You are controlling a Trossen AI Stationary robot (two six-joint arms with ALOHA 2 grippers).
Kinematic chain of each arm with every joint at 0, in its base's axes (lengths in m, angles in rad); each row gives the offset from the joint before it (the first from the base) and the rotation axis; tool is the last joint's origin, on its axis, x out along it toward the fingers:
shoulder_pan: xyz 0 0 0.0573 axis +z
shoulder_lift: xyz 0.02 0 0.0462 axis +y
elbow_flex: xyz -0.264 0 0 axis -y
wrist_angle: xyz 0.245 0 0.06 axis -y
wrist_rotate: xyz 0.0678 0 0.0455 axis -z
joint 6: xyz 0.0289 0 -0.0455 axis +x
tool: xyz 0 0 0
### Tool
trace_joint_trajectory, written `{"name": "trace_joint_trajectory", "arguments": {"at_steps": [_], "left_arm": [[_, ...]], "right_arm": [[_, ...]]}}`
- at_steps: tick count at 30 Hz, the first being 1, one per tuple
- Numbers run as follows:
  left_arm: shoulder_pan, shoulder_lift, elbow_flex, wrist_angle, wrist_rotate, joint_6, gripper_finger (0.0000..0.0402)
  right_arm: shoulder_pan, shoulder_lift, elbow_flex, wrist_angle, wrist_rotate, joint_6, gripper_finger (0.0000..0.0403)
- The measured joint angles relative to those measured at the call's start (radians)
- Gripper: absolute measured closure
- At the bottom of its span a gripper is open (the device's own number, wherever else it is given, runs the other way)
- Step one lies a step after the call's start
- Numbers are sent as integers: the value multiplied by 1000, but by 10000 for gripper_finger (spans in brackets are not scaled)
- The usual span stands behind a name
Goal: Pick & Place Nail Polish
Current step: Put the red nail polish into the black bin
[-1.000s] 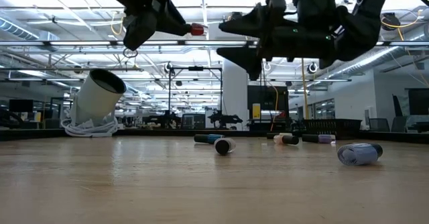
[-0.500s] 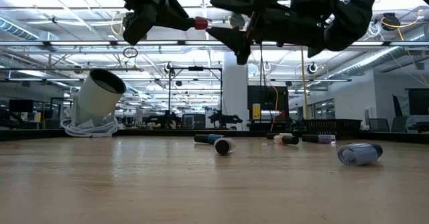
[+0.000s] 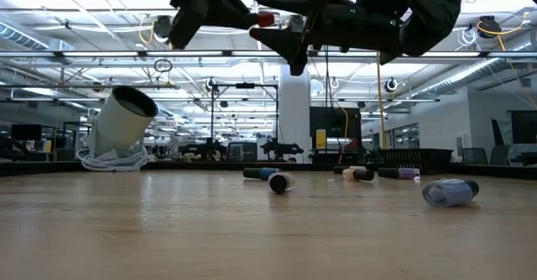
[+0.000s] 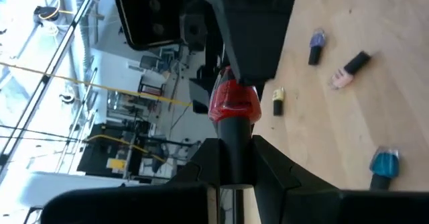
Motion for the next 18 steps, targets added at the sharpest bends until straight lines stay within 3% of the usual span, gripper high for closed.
{"name": "trace_joint_trajectory", "arguments": {"at_steps": [12, 18], "left_arm": [[29, 106, 0, 82, 10, 71, 364], [29, 101, 1, 164, -45, 145, 364]], "right_arm": [[-1, 0, 0, -30, 2, 1, 148], [-2, 0, 0, -39, 1, -19, 167]]}}
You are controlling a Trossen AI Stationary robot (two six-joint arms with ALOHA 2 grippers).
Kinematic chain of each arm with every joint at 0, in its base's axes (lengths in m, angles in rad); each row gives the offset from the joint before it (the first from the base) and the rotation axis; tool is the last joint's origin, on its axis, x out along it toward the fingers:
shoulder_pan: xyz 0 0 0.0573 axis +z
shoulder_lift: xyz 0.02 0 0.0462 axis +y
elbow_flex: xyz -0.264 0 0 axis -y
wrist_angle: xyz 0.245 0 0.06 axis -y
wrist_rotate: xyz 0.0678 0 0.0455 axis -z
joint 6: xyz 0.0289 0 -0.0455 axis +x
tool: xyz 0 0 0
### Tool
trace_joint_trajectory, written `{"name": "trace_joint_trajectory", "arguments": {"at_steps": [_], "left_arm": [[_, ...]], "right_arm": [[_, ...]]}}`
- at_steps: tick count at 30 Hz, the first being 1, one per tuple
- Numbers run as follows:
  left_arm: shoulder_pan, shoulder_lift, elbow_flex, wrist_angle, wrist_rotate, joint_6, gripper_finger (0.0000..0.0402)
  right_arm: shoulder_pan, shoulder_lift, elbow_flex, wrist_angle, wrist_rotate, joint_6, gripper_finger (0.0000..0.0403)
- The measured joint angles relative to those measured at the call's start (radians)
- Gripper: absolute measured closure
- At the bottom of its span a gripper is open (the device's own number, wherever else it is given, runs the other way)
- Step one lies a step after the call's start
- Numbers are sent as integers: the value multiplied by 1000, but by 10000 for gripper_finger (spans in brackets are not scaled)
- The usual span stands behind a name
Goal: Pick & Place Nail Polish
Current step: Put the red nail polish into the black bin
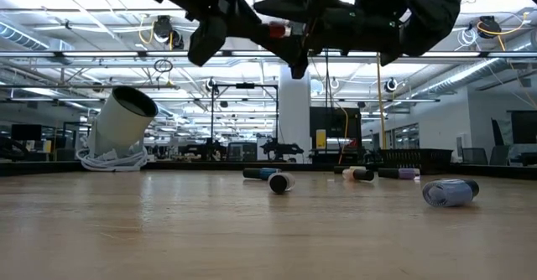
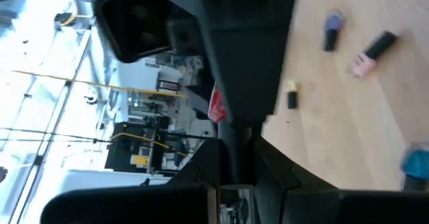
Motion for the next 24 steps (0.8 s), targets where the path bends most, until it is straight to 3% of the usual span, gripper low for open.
{"name": "trace_joint_trajectory", "arguments": {"at_steps": [13, 24], "left_arm": [[-2, 0, 1, 24, 1, 5, 364], [-22, -1, 1, 3, 1, -52, 364]], "right_arm": [[1, 0, 0, -23, -4, -7, 205], [0, 1, 0, -21, -4, -8, 207]]}}
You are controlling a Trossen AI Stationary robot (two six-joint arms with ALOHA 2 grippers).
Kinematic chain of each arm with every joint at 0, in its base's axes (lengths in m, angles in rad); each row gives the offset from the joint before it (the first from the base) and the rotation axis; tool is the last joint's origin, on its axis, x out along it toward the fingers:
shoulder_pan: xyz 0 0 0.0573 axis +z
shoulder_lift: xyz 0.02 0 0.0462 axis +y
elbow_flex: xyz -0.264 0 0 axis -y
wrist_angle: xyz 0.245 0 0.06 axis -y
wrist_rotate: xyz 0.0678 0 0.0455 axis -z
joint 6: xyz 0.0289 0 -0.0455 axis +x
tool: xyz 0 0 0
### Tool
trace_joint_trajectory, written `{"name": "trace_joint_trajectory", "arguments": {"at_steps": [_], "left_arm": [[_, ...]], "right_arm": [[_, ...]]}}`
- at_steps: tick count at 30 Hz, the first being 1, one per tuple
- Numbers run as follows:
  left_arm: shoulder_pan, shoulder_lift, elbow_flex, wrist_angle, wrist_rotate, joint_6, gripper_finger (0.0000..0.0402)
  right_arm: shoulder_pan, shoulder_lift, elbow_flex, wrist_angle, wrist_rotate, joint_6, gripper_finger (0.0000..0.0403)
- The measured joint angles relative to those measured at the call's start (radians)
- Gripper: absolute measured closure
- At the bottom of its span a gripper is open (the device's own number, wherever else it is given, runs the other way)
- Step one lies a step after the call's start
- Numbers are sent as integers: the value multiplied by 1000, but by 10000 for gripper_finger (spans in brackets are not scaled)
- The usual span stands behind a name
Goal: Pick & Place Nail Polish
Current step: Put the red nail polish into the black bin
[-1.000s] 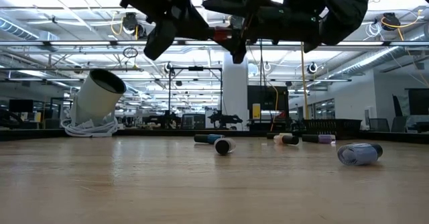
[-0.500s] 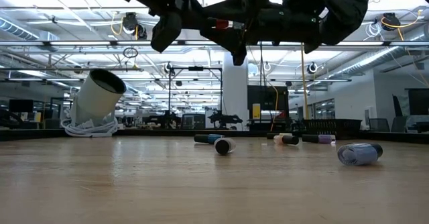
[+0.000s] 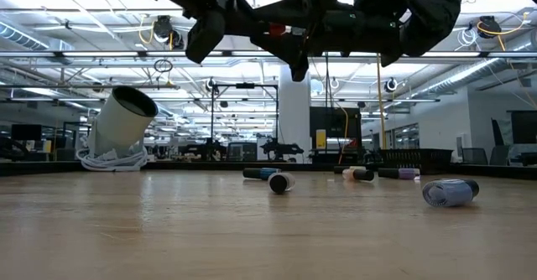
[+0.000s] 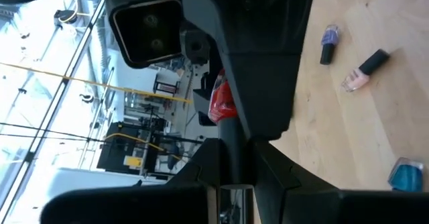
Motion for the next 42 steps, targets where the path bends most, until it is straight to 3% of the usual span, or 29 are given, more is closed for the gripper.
{"name": "trace_joint_trajectory", "arguments": {"at_steps": [21, 37, 42], "left_arm": [[-11, 0, 0, -21, 1, -49, 364], [-11, 0, 0, -29, 29, -58, 364], [-11, 0, 0, -30, 26, -67, 364]], "right_arm": [[0, 0, 0, -1, 0, 0, 210], [0, -1, -1, -2, -1, -20, 333], [0, -1, -1, -3, 0, -38, 345]]}}
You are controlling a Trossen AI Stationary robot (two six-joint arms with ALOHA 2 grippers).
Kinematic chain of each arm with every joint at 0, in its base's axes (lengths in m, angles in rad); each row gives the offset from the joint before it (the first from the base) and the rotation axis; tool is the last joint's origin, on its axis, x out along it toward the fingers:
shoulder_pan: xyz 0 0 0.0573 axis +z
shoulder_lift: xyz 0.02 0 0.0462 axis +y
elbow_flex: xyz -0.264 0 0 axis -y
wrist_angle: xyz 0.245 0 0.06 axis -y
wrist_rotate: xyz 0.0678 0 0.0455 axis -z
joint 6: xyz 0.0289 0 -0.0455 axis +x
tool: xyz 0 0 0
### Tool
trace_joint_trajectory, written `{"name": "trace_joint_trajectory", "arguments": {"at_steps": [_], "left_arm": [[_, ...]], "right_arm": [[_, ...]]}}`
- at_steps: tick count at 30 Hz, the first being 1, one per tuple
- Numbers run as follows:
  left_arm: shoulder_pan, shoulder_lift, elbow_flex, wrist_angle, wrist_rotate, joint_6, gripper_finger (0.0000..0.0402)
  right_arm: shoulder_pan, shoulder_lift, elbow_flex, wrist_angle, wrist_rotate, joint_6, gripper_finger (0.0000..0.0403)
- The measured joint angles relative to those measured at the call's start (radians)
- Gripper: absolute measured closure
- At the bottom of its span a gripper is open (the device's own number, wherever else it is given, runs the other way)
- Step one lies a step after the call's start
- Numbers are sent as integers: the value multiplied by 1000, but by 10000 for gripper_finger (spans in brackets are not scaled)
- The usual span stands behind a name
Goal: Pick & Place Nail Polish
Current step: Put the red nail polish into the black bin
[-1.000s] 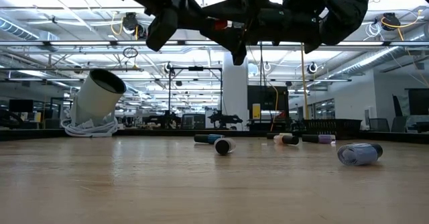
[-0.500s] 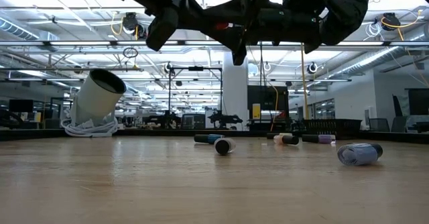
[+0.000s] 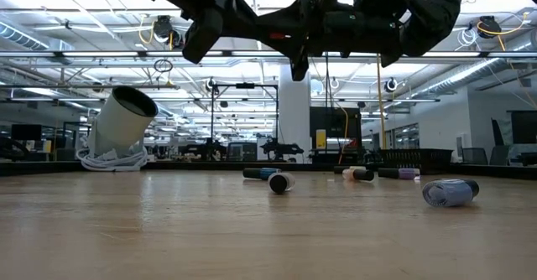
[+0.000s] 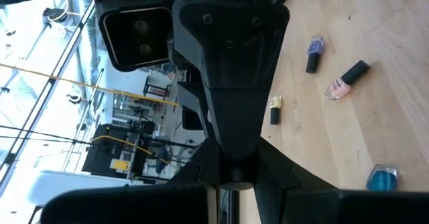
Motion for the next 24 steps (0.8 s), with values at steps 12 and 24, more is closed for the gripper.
{"name": "trace_joint_trajectory", "arguments": {"at_steps": [12, 24], "left_arm": [[7, -3, 0, 39, -24, -312, 232], [-1, -149, 1, -168, 252, -725, 93]], "right_arm": [[0, -2, 0, 2, -9, -22, 345], [-67, -6, -2, -72, 12, -48, 346]]}}
